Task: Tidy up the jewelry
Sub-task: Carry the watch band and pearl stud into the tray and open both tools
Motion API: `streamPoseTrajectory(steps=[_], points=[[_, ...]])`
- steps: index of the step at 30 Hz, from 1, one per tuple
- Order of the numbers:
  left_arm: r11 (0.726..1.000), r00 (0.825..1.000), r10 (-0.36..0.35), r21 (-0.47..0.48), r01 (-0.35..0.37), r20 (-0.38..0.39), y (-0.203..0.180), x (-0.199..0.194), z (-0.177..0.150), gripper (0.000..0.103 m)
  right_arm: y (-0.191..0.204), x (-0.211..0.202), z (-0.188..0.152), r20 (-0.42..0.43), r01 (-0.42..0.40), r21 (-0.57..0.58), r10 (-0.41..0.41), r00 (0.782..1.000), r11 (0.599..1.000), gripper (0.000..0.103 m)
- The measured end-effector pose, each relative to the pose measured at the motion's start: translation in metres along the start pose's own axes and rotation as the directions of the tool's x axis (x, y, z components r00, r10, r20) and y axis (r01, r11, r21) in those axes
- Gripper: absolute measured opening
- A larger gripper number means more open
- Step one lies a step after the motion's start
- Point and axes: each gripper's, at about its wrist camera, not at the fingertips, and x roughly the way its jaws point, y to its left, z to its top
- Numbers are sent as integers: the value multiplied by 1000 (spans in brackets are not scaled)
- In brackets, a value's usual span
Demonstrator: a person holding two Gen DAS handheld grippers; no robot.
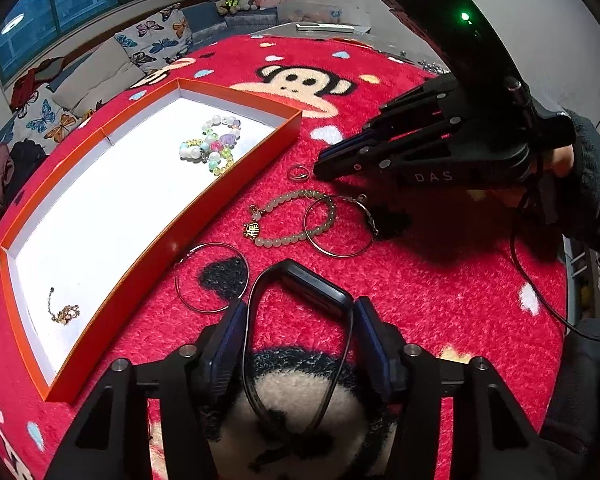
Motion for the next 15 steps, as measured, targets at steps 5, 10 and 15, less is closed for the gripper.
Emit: streamPoseTrajectory(steps=[5,10,15], points=[[999,1000,2,-37,-1,16,0,-4,-3,52,1,-6,-2,16,-7,10,7,1000,1000,10],[996,999,0,-84,4,42,1,-15,-5,52,2,-17,-1,38,-16,10,16,999,1000,10],[988,996,10,-152,4,91,9,-33,-2,52,1,-25,6,66,-30,21,28,997,999,10]])
